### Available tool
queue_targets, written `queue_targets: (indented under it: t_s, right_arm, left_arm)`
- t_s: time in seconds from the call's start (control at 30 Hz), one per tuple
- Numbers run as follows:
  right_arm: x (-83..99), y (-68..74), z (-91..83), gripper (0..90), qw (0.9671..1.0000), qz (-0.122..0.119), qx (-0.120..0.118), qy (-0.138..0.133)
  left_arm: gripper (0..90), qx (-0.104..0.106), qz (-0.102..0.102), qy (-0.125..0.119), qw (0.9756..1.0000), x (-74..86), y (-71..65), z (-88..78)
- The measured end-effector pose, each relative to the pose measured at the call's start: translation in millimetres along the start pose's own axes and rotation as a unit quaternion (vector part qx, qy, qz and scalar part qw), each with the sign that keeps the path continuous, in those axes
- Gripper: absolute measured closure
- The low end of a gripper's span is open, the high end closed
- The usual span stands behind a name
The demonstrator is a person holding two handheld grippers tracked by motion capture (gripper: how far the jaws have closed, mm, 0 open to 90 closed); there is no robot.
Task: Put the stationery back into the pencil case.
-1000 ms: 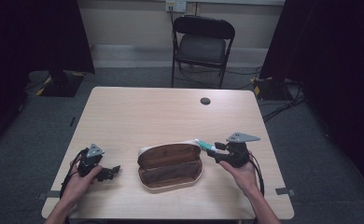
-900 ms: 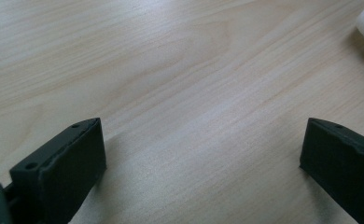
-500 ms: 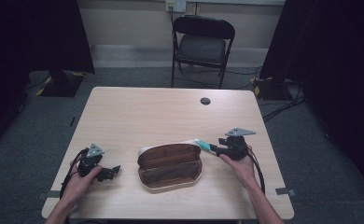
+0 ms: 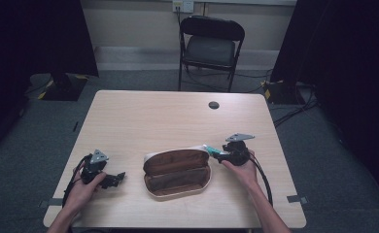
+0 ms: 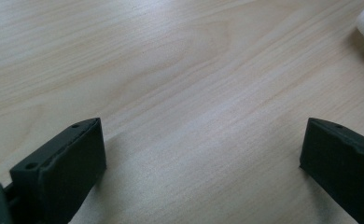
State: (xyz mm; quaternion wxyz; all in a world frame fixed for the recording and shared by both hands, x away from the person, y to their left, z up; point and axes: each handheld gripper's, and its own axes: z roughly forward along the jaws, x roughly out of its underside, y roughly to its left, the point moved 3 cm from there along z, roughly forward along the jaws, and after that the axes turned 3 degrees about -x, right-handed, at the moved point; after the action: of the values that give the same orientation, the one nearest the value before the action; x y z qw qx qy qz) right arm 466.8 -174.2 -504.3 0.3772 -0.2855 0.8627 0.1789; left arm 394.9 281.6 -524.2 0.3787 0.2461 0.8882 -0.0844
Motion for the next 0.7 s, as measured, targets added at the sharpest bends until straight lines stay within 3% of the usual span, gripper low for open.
queue_targets:
  t_s: [0.2, 0.4, 0.7]
  right_arm:
    - [2.3, -0.3, 7.8, 48.0, 0.9998, -0.009, 0.008, 0.013]
    - [4.2, -0.1, 8.6, 62.1, 0.9994, -0.019, 0.019, 0.022]
    - [8.4, -2.7, 5.3, 65.4, 0.9996, -0.001, 0.027, 0.008]
  left_arm:
    - [0.0, 0.0, 0.0, 0.0, 1.0, 0.0, 0.0, -0.1]
    - [0.0, 0.0, 0.0, 0.0, 1.0, 0.0, 0.1, -0.1]
    - [0.0, 0.0, 0.0, 0.0, 1.0, 0.0, 0.1, -0.1]
